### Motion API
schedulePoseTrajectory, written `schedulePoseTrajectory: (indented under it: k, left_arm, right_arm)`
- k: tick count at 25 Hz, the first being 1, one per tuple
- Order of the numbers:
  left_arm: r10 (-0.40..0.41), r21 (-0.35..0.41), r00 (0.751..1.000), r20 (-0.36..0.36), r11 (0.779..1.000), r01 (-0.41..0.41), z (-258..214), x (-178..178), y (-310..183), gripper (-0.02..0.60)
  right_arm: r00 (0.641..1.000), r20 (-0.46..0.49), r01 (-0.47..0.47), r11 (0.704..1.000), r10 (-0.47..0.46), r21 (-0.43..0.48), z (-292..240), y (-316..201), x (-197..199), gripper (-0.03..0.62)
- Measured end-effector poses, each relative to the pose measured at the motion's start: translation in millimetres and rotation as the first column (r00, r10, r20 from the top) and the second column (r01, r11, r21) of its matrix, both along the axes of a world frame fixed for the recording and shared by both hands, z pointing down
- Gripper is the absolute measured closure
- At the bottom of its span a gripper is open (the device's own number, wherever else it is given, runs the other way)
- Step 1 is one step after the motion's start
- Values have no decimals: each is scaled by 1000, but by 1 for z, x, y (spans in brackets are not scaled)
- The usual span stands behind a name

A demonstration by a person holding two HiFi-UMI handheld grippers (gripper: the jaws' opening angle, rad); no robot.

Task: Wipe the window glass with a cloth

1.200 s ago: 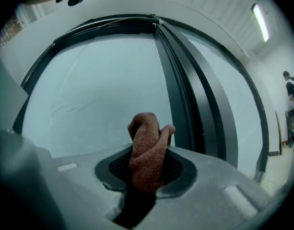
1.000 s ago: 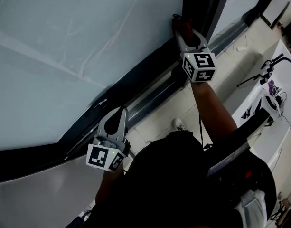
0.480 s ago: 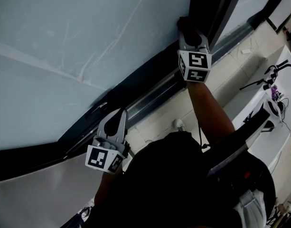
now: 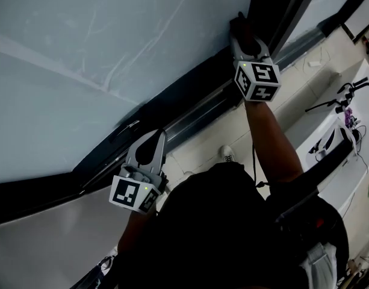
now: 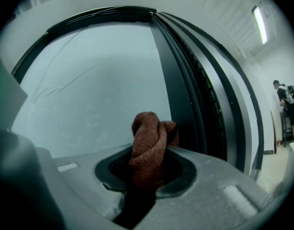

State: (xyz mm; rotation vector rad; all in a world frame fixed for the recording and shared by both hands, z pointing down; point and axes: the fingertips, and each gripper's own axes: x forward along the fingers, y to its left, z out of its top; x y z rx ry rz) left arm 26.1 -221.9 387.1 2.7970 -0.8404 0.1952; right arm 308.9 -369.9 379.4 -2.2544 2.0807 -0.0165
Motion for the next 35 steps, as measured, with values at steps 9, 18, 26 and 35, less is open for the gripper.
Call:
schedulePoseTrajectory:
  k: [9, 18, 26, 35]
  left_arm:
    - [7, 1, 1000, -13, 1000, -7, 0, -8, 4, 565]
    - [2, 3, 1000, -19, 1000, -2, 0, -23, 11, 565]
    - [5, 23, 1000, -29, 1000, -5, -3, -35, 18, 565]
    - [-17, 30, 999, -34, 999, 18, -6, -56, 27, 565]
  right_arm:
    - [999, -7, 53, 999, -53, -2, 3, 6, -36, 510]
    - [996, -5, 91, 996, -91, -6, 6, 11, -68, 510]
    - [988, -13, 154, 988, -154, -7, 4, 17, -103, 510]
    - [980, -5, 200, 980, -200, -8, 6, 22, -137, 510]
